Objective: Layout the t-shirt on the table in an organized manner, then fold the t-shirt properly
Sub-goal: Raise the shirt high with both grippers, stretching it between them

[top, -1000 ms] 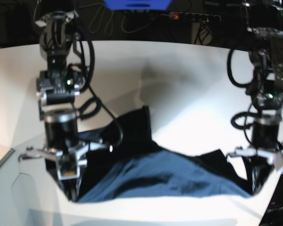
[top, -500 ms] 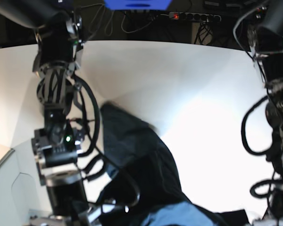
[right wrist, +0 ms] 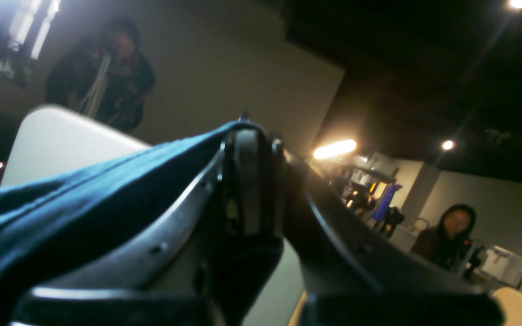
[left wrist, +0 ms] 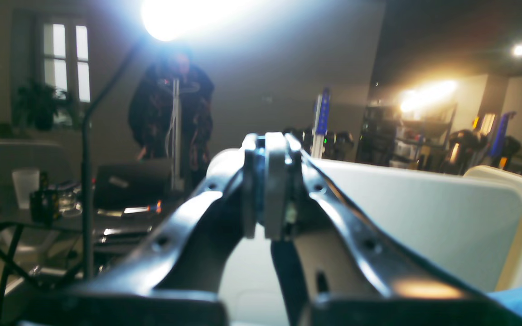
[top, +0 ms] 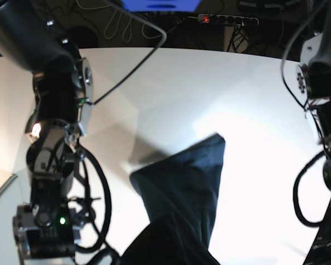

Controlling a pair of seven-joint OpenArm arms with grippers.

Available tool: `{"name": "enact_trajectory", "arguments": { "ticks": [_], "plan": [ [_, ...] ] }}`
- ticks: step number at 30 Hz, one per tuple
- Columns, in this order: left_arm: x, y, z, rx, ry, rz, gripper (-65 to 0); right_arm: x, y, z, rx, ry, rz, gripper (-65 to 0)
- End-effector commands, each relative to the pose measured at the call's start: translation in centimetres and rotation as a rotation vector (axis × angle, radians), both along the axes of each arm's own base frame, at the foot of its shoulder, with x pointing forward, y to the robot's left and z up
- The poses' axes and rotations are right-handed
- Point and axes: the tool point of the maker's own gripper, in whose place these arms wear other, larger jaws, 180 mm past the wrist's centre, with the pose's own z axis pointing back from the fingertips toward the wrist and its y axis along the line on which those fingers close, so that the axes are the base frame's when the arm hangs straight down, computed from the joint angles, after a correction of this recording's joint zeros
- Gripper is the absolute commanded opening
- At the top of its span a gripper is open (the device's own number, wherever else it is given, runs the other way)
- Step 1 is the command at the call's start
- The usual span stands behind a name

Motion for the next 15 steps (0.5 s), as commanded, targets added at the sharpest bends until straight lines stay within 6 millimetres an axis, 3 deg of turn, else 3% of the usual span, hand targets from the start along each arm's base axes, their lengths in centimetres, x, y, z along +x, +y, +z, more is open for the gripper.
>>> {"name": "enact_trajectory", "arguments": {
  "ticks": [1, 4, 11, 15],
  "plan": [
    [-1.0, 0.2, 2.8, 0.007, -0.085, 0.009, -64.9, -0.8, 0.0, 2.0, 0.008, -0.06, 0.003, -65.0],
    [-1.1, 0.0, 2.7, 0.01, -0.083, 0.004, -64.9, -0.7, -0.4, 0.3, 0.015, -0.019, -0.008, -65.0],
    [-0.6, 0.2, -7.5, -0.002, 0.135, 0.004, -64.9, -0.3, -3.1, -9.3, 0.048, 0.204, -0.069, -65.0],
    [-2.2, -0.7, -14.2, -0.014, 0.267, -0.013, -64.9, -0.8, -4.6, -14.4, 0.06, 0.326, -0.107, -65.0]
  ]
}}
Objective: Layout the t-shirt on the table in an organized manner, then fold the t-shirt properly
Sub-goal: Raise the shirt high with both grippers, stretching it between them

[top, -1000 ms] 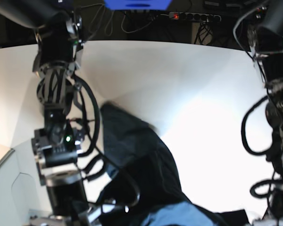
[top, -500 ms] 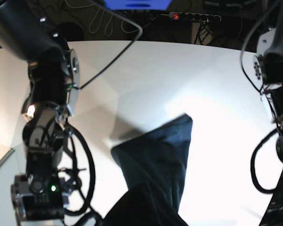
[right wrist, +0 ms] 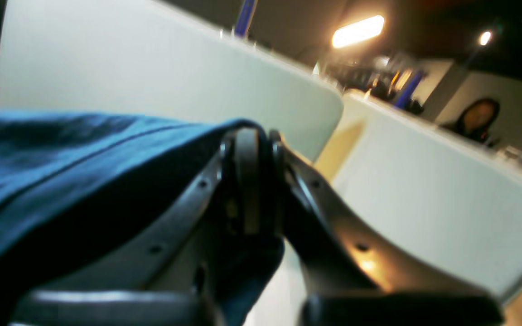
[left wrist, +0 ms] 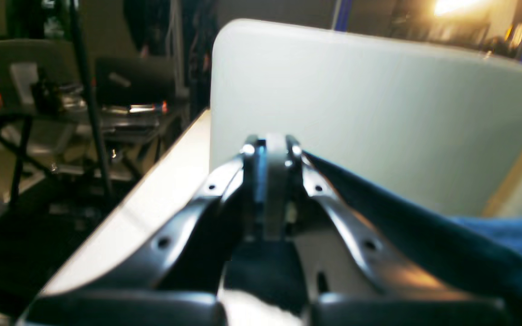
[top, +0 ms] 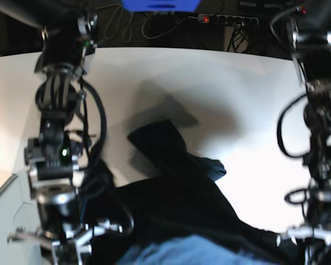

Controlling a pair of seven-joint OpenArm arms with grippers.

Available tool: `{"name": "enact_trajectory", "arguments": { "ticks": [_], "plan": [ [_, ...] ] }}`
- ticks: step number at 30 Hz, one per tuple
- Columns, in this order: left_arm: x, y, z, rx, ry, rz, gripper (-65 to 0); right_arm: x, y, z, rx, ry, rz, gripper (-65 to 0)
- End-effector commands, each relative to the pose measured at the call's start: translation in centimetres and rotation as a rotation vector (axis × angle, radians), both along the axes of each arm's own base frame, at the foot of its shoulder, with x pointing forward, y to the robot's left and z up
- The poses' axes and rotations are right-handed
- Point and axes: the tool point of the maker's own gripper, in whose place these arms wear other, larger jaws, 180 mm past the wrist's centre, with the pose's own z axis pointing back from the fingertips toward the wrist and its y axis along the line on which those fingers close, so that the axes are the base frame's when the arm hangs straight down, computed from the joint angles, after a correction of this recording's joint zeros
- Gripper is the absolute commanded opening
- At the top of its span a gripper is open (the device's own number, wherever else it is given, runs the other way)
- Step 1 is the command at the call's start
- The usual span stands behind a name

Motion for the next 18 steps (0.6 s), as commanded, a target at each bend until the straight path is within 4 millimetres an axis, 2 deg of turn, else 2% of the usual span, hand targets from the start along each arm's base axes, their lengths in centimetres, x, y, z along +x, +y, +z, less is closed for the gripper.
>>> {"name": "enact_trajectory", "arguments": {
  "ticks": [1, 3, 5, 10, 14, 18],
  "plan": [
    [-0.7, 0.1, 0.7, -0.006, -0.047, 0.005, -64.9, -0.5, -0.1, 1.2, 0.002, -0.052, 0.003, -65.0],
    [-2.2, 0.7, -2.3, -0.029, -0.007, 0.031, -64.9, -0.9, -0.3, -0.7, 0.003, -0.004, -0.002, -65.0],
    [-3.4, 0.6, -4.6, -0.043, 0.028, 0.037, -64.9, -1.2, -0.5, -2.1, 0.005, 0.031, -0.008, -65.0],
    [-6.4, -0.7, -7.7, -0.041, 0.108, 0.012, -64.9, -2.5, -0.5, -5.9, 0.003, 0.126, -0.008, -65.0],
    [-9.5, -2.3, -9.7, -0.077, 0.162, -0.006, -64.9, -4.5, -0.6, -10.4, 0.002, 0.243, -0.01, -65.0],
    [-12.6, -3.5, -12.9, -0.114, 0.258, -0.014, -64.9, -6.5, -0.6, -13.8, 0.002, 0.339, -0.01, -65.0]
  ]
}}
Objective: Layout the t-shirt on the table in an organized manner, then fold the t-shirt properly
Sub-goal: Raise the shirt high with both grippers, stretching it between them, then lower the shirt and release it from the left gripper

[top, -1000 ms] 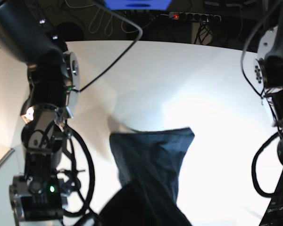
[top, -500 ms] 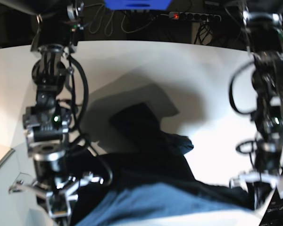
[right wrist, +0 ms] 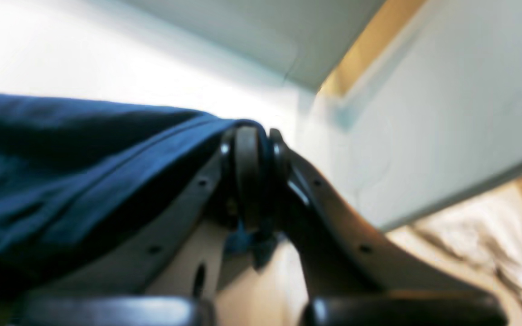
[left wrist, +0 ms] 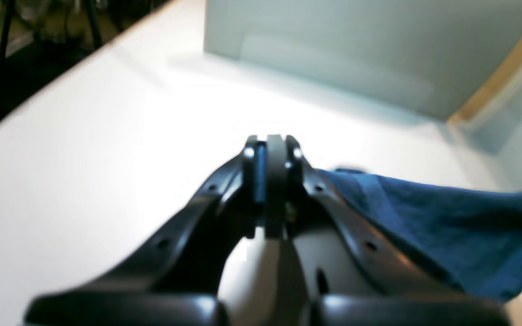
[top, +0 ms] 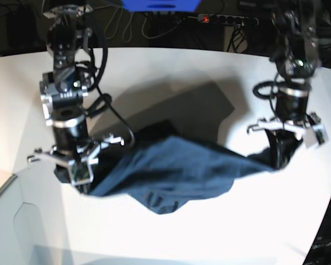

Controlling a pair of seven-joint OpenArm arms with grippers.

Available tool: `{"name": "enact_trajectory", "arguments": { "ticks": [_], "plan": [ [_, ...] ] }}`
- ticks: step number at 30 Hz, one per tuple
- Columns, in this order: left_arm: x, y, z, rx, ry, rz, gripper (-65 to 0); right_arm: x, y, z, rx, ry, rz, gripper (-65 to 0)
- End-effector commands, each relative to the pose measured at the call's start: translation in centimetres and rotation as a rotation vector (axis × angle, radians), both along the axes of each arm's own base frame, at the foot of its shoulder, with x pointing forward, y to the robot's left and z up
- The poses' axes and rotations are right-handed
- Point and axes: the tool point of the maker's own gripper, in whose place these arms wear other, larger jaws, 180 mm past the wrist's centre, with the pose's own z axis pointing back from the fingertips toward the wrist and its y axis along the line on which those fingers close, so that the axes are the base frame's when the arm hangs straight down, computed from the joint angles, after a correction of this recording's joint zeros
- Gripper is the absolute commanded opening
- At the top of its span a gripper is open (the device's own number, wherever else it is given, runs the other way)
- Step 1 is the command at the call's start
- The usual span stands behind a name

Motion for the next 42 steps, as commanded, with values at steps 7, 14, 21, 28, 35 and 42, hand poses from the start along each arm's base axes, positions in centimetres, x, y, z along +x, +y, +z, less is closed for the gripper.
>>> {"name": "enact_trajectory", "arguments": {
  "ticks": [7, 14, 21, 28, 35, 42],
  "plan": [
    [-1.6, -5.3, -1.2, -0.048, 0.031, -0.135, -64.9, -1.6, -1.6, -3.2, -0.069, 0.076, 0.012, -59.5],
    [-1.0, -14.1, -0.4, -0.069, -0.002, -0.377, -64.9, -3.4, -7.2, -4.7, -0.105, 0.13, -0.123, -36.7],
    [-2.5, -22.1, 0.4, 0.075, -0.072, -0.605, -64.7, -4.7, -12.2, -3.7, -0.113, 0.113, -0.271, -34.5],
    [-5.1, -28.7, -2.9, 0.231, -0.063, -0.825, -64.5, -5.4, -12.1, -2.5, -0.09, 0.083, -0.299, -34.4],
    [-7.0, -32.6, -2.6, 0.323, -0.139, -0.973, -60.9, -5.4, -11.1, -2.4, -0.06, 0.076, -0.293, -34.4],
    [-8.1, -31.3, -4.2, 0.368, -0.11, -0.99, -24.9, -4.9, -8.8, -1.9, -0.047, 0.033, -0.22, -34.3]
  ]
}}
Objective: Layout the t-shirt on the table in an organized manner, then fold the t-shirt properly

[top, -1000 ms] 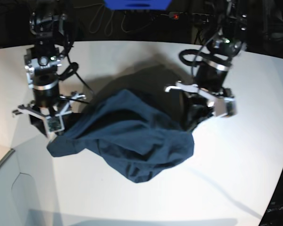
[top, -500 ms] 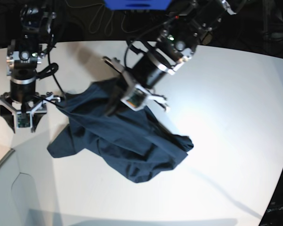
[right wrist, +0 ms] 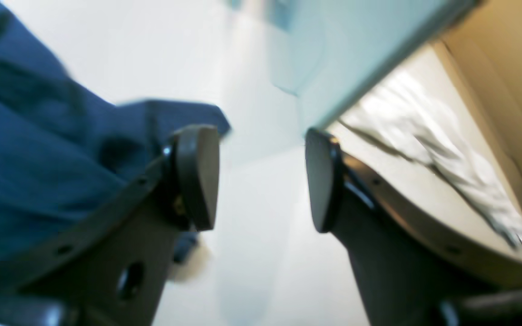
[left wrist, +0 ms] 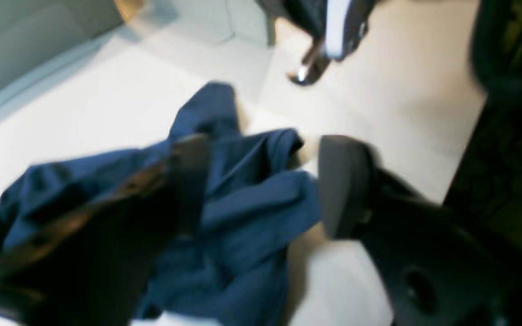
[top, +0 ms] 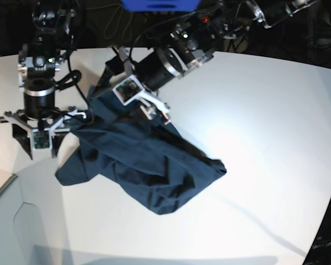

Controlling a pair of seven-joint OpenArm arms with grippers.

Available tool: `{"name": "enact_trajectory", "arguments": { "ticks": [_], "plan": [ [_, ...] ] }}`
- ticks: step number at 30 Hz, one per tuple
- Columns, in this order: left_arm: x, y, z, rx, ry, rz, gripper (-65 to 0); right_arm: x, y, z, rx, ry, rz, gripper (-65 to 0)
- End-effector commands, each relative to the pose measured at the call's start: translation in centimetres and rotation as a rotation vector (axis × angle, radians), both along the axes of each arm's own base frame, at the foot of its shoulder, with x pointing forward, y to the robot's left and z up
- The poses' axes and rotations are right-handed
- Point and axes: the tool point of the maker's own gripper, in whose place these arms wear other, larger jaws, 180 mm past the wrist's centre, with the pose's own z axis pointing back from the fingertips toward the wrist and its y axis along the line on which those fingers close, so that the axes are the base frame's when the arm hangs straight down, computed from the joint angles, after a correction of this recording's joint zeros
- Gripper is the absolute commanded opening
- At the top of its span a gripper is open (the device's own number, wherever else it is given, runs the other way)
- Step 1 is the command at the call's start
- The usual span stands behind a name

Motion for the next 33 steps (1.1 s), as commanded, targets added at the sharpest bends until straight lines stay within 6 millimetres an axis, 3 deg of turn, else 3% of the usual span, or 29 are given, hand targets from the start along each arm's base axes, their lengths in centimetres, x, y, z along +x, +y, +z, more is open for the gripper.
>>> {"name": "enact_trajectory", "arguments": {
  "ticks": [1, 5, 8, 11, 13, 19, 23, 28, 33],
  "plan": [
    [0.1, -0.3, 1.8, -0.052, -0.038, -0.006, -22.5, 0.3, 0.4, 1.4, -0.007, -0.051, 0.014, -34.3],
    [0.0, 1.9, 1.5, -0.01, -0.058, -0.006, -21.4, 0.5, 2.2, 1.1, 0.009, -0.05, 0.065, -34.3],
    [1.3, 4.9, 1.0, 0.043, -0.077, 0.04, -21.4, 0.5, 4.2, 0.3, 0.03, -0.023, 0.113, -34.3],
    [3.0, 8.8, 0.3, 0.083, -0.07, 0.145, -21.4, 0.0, 7.4, -1.7, 0.062, 0.03, 0.194, -34.3],
    [4.2, 11.2, 0.2, 0.092, -0.068, 0.226, -21.4, -0.2, 8.5, -3.4, 0.077, 0.072, 0.22, -34.3],
    [7.4, 19.0, 0.2, 0.141, -0.082, 0.461, -21.3, -1.9, 9.5, -10.1, 0.104, 0.251, 0.238, -29.0],
    [8.4, 23.2, -0.9, 0.19, -0.068, 0.567, -21.3, -2.6, 9.6, -12.4, 0.113, 0.31, 0.239, -27.2],
    [9.1, 26.2, -2.1, 0.232, -0.047, 0.636, -21.3, -2.7, 9.8, -13.9, 0.118, 0.344, 0.242, -27.3],
    [9.4, 26.5, -2.1, 0.205, -0.039, 0.677, -21.3, -2.5, 9.7, -16.2, 0.123, 0.4, 0.239, -27.3]
  ]
}}
